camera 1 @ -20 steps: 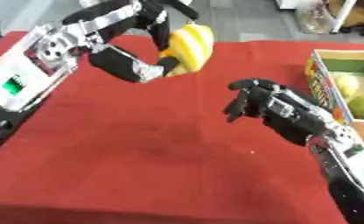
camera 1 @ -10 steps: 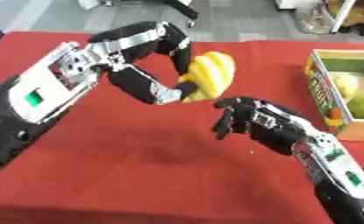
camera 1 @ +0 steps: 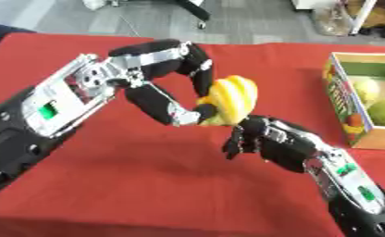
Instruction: Pick up the objects with one hand, pass them to the other hand, and then place them into the box on the other side of the table.
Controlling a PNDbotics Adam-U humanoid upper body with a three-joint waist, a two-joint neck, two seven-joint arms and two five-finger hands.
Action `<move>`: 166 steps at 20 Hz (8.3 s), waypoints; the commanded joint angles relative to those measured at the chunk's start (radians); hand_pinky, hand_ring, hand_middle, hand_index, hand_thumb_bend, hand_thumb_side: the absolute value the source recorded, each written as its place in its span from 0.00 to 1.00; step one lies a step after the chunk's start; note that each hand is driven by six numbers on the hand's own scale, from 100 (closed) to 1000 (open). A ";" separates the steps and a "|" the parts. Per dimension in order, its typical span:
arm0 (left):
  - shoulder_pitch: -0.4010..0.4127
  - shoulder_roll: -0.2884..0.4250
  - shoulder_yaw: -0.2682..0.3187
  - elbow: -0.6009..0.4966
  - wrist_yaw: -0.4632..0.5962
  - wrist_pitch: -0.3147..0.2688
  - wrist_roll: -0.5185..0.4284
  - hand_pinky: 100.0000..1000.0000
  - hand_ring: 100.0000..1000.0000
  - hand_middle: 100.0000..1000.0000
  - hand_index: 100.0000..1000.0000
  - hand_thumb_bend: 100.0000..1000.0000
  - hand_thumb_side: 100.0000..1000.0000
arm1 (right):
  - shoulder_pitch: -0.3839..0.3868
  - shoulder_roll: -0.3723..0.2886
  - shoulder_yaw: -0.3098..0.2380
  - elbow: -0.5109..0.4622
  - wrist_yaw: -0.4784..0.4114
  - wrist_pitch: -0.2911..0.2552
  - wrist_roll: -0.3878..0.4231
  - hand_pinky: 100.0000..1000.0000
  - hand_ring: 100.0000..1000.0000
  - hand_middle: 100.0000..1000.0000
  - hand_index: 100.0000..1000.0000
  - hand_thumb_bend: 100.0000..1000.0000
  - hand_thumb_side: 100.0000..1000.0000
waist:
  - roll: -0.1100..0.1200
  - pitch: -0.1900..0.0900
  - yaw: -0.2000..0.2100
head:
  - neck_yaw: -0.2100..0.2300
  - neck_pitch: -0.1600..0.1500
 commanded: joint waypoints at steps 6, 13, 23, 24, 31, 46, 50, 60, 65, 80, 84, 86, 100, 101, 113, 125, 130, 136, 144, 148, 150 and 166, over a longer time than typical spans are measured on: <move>0.003 0.032 -0.004 0.012 0.044 0.038 -0.036 0.60 0.49 0.39 0.36 0.09 0.05 | -0.005 -0.003 -0.004 0.000 -0.008 -0.002 -0.019 0.62 0.64 0.45 0.82 0.37 0.46 | 0.016 -0.021 -0.002 | 0.005 0.005; -0.007 0.042 -0.005 0.020 0.039 0.081 -0.058 0.60 0.49 0.39 0.36 0.09 0.05 | -0.003 -0.003 -0.006 -0.003 -0.008 -0.006 -0.030 0.62 0.64 0.45 0.82 0.37 0.47 | 0.018 -0.021 -0.002 | 0.008 0.005; -0.044 0.029 -0.035 0.033 0.047 0.158 -0.081 0.59 0.47 0.39 0.36 0.10 0.05 | -0.005 0.000 -0.005 -0.013 0.008 -0.011 -0.033 0.62 0.64 0.44 0.82 0.35 0.48 | 0.019 -0.024 -0.007 | 0.011 0.005; -0.046 0.027 -0.037 0.036 0.047 0.163 -0.082 0.59 0.47 0.39 0.36 0.10 0.05 | -0.006 0.000 -0.004 -0.013 0.009 -0.012 -0.033 0.62 0.64 0.44 0.82 0.35 0.48 | 0.019 -0.024 -0.008 | 0.012 0.005; -0.054 0.012 -0.041 0.040 0.061 0.179 -0.061 0.59 0.47 0.39 0.36 0.09 0.05 | -0.013 0.005 0.000 -0.020 0.017 -0.012 -0.030 0.62 0.64 0.44 0.81 0.35 0.48 | 0.018 -0.023 -0.012 | 0.011 0.005; -0.057 -0.004 -0.054 0.044 0.054 0.189 -0.050 0.61 0.54 0.40 0.36 0.08 0.04 | -0.019 0.002 0.004 -0.060 0.033 -0.017 -0.012 0.61 0.63 0.43 0.67 0.32 0.46 | 0.018 -0.024 -0.018 | 0.015 0.005; -0.055 -0.005 -0.054 0.047 0.049 0.190 -0.053 0.61 0.55 0.40 0.37 0.08 0.05 | -0.019 0.001 0.002 -0.065 0.046 -0.021 -0.036 0.61 0.62 0.42 0.51 0.16 0.38 | 0.018 -0.024 -0.018 | 0.016 0.005; -0.052 0.008 -0.044 0.050 0.008 0.179 -0.073 0.64 0.59 0.46 0.44 0.15 0.08 | -0.011 -0.002 -0.002 -0.056 0.060 -0.004 -0.189 0.59 0.55 0.34 0.21 0.00 0.00 | 0.018 -0.024 -0.016 | 0.021 0.005; -0.049 0.018 -0.031 0.053 -0.018 0.166 -0.094 0.65 0.62 0.51 0.49 0.19 0.13 | -0.007 -0.004 -0.005 -0.055 0.060 -0.005 -0.225 0.59 0.55 0.33 0.18 0.00 0.00 | 0.018 -0.024 -0.014 | 0.021 0.005; -0.048 0.017 -0.028 0.055 -0.019 0.161 -0.068 0.63 0.58 0.45 0.42 0.01 0.04 | -0.009 -0.007 0.003 -0.063 0.022 -0.008 -0.096 0.63 0.63 0.42 0.56 0.16 0.39 | 0.017 -0.024 -0.013 | 0.022 0.005; -0.048 0.017 -0.028 0.053 -0.018 0.163 -0.063 0.63 0.58 0.45 0.42 0.01 0.04 | -0.010 -0.008 0.001 -0.065 0.011 -0.011 -0.073 0.63 0.63 0.42 0.56 0.17 0.39 | 0.017 -0.024 -0.014 | 0.023 0.005; -0.048 0.017 -0.028 0.054 -0.019 0.165 -0.058 0.63 0.57 0.44 0.41 0.01 0.04 | -0.010 -0.007 0.005 -0.076 -0.009 -0.021 -0.039 0.65 0.66 0.44 0.63 0.24 0.44 | 0.017 -0.024 -0.013 | 0.023 0.005; -0.041 0.029 -0.030 0.065 -0.024 0.169 -0.055 0.62 0.57 0.44 0.41 0.00 0.03 | -0.002 -0.013 0.000 -0.104 -0.124 -0.079 0.206 0.69 0.72 0.50 0.77 0.33 0.37 | 0.017 -0.024 -0.014 | 0.030 0.005; -0.041 0.029 -0.031 0.067 -0.026 0.169 -0.055 0.62 0.57 0.44 0.41 0.00 0.02 | -0.001 -0.013 -0.001 -0.106 -0.124 -0.081 0.210 0.69 0.72 0.50 0.77 0.33 0.38 | 0.017 -0.024 -0.014 | 0.030 0.005; -0.044 0.027 -0.035 0.065 -0.053 0.169 -0.062 0.61 0.57 0.44 0.41 0.00 0.01 | -0.003 -0.010 -0.001 -0.076 -0.087 -0.009 0.014 0.67 0.69 0.48 0.76 0.33 0.47 | 0.017 -0.025 -0.013 | 0.030 0.005; -0.050 0.026 -0.034 0.054 -0.064 0.165 -0.063 0.61 0.57 0.44 0.41 0.01 0.01 | -0.008 -0.009 0.005 -0.071 -0.059 0.070 -0.129 0.67 0.69 0.47 0.76 0.35 0.51 | 0.017 -0.026 -0.012 | 0.029 0.005; -0.051 0.022 -0.037 0.059 -0.067 0.168 -0.065 0.62 0.58 0.45 0.42 0.01 0.01 | -0.011 -0.008 0.007 -0.074 -0.064 0.085 -0.147 0.67 0.68 0.47 0.76 0.35 0.51 | 0.017 -0.025 -0.013 | 0.029 0.005; -0.058 0.010 -0.045 0.065 -0.085 0.167 -0.068 0.62 0.58 0.46 0.43 0.00 0.00 | -0.023 -0.009 0.010 -0.091 -0.042 0.091 -0.135 0.67 0.68 0.46 0.75 0.34 0.50 | 0.016 -0.025 -0.014 | 0.030 0.005; -0.067 -0.002 -0.049 0.068 -0.109 0.161 -0.060 0.62 0.59 0.47 0.44 0.00 0.00 | -0.031 -0.008 0.012 -0.100 -0.014 0.087 -0.096 0.66 0.68 0.46 0.67 0.25 0.45 | 0.017 -0.025 -0.016 | 0.030 0.005; -0.071 -0.007 -0.051 0.071 -0.119 0.157 -0.062 0.62 0.59 0.48 0.44 0.00 0.00 | -0.033 -0.010 0.013 -0.097 -0.009 0.088 -0.098 0.66 0.66 0.44 0.56 0.05 0.32 | 0.017 -0.025 -0.016 | 0.030 0.005; -0.073 -0.009 -0.052 0.070 -0.125 0.154 -0.063 0.62 0.60 0.49 0.45 0.00 0.00 | -0.034 -0.010 0.015 -0.093 -0.009 0.096 -0.107 0.65 0.65 0.43 0.49 0.00 0.22 | 0.017 -0.025 -0.017 | 0.031 0.005; -0.071 0.015 -0.015 0.035 -0.157 0.125 -0.110 0.66 0.66 0.57 0.57 0.44 0.36 | -0.021 -0.014 0.000 -0.073 -0.010 0.117 -0.233 0.62 0.58 0.34 0.22 0.00 0.00 | 0.019 -0.026 -0.017 | 0.031 0.005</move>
